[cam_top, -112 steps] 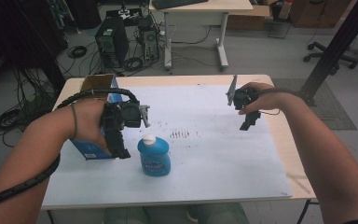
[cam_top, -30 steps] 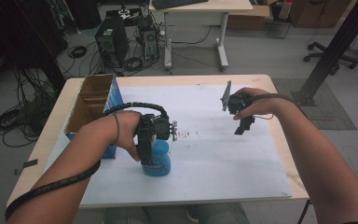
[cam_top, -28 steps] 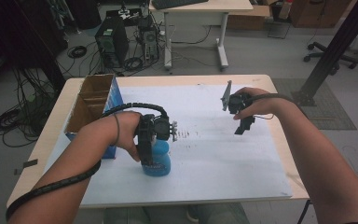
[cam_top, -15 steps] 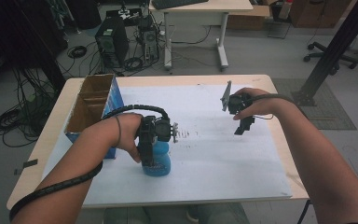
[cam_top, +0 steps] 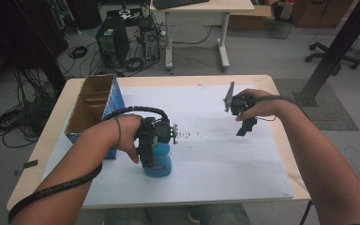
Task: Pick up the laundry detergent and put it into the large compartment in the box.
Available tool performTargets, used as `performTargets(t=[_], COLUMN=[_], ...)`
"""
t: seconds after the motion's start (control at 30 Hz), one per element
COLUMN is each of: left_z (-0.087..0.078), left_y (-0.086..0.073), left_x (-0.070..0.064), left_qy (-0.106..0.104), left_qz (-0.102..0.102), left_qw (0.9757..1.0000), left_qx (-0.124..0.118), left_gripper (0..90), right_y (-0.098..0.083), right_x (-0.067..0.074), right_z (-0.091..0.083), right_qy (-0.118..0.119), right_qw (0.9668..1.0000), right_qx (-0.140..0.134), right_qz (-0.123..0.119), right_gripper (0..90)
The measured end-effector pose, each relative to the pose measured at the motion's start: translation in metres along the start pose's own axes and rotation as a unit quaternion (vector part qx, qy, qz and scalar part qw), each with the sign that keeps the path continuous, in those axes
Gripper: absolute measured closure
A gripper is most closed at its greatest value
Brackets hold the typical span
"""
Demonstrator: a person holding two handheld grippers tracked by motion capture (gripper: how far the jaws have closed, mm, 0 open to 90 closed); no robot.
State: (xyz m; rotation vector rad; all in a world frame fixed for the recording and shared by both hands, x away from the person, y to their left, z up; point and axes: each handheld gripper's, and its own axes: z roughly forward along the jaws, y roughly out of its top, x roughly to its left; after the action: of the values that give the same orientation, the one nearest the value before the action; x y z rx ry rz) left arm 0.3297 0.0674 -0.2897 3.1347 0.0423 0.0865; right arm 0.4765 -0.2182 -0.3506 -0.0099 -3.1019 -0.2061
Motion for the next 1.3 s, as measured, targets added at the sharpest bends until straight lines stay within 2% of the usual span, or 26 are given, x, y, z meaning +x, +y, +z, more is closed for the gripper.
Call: performTargets(t=[0.53,0.97,1.3], left_z=[0.0042,0.0033,0.0039], left_y=[-0.0023,-0.0024,-0.0002], left_x=[-0.0010,-0.0007,-0.0001], left_qy=[-0.002,0.009,0.007], left_qz=[0.001,-0.002,0.000], left_qw=[1.0000,0.9999,0.9999], left_qx=[0.001,0.005,0.010], left_gripper=[13.5,19.3,23.3], right_y=[0.0009,-0.0007,-0.0006], right_x=[-0.0002,-0.0007,-0.0009], right_z=[0.0011,-0.0002,0.0007], right_qy=[0.001,0.000,-0.001], right_qw=[1.0000,1.0000,1.0000], right_qx=[0.002,-0.001,0.002], right_qz=[-0.001,0.003,0.002], right_gripper=[4.4,4.5,4.4])
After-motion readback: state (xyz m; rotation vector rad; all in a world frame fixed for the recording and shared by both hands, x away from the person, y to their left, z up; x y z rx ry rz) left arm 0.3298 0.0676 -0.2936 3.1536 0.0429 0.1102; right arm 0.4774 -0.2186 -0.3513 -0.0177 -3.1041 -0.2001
